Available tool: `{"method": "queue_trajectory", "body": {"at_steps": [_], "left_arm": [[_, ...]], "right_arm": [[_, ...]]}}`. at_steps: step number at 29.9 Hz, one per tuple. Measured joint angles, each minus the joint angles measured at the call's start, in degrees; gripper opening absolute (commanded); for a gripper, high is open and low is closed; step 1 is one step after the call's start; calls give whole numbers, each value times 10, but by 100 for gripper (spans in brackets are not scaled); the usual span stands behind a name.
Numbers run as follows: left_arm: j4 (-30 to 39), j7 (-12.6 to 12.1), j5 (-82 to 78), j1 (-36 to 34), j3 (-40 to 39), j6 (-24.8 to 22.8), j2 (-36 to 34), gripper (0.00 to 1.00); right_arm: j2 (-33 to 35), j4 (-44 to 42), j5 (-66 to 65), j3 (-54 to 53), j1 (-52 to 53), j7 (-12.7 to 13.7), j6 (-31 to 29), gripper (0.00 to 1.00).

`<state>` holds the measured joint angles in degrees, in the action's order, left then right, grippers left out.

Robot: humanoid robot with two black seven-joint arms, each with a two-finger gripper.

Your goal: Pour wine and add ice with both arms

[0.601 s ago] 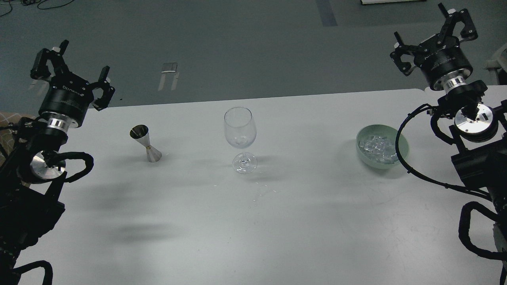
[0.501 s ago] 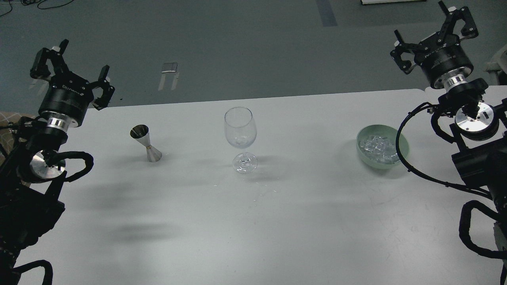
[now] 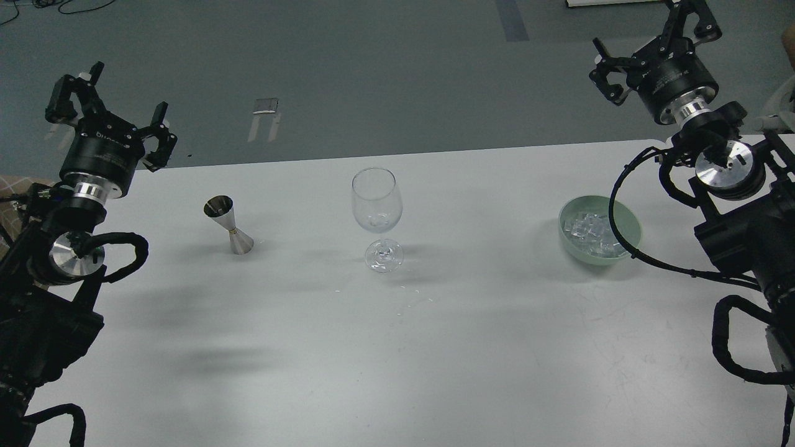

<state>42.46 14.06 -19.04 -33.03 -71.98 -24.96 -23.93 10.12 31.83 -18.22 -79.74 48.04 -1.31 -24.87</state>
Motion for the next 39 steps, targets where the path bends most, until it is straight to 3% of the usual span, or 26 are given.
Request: {"method": "queue_trajectory", "body": {"at_steps": [11, 16, 18, 22, 27, 31, 35, 39], "left_arm": [[-21, 16, 11, -7, -1, -8, 1, 98], [-24, 68, 12, -8, -2, -11, 3, 98], [-24, 78, 12, -9, 3, -10, 3, 98], [-23, 67, 12, -4, 8, -4, 5, 98], [-15, 28, 12, 0, 14, -9, -8, 98], [2, 18, 14, 9, 15, -18, -48, 98], [46, 17, 14, 35, 13, -23, -68, 98], [134, 16, 14, 99, 8, -24, -96, 98]], "right_arm": [[1, 3, 2, 1, 0, 0, -1, 100], [1, 8, 3, -1, -1, -1, -1, 100], [1, 10, 3, -3, -1, -1, -1, 100], [0, 10, 3, -4, -1, -1, 0, 100], [-1, 10, 3, -4, -1, 0, 0, 100], [-1, 11, 3, -4, 0, 0, 0, 100], [-1, 11, 3, -3, 0, 0, -1, 100], [-1, 13, 3, -4, -4, 0, -1, 100]]}}
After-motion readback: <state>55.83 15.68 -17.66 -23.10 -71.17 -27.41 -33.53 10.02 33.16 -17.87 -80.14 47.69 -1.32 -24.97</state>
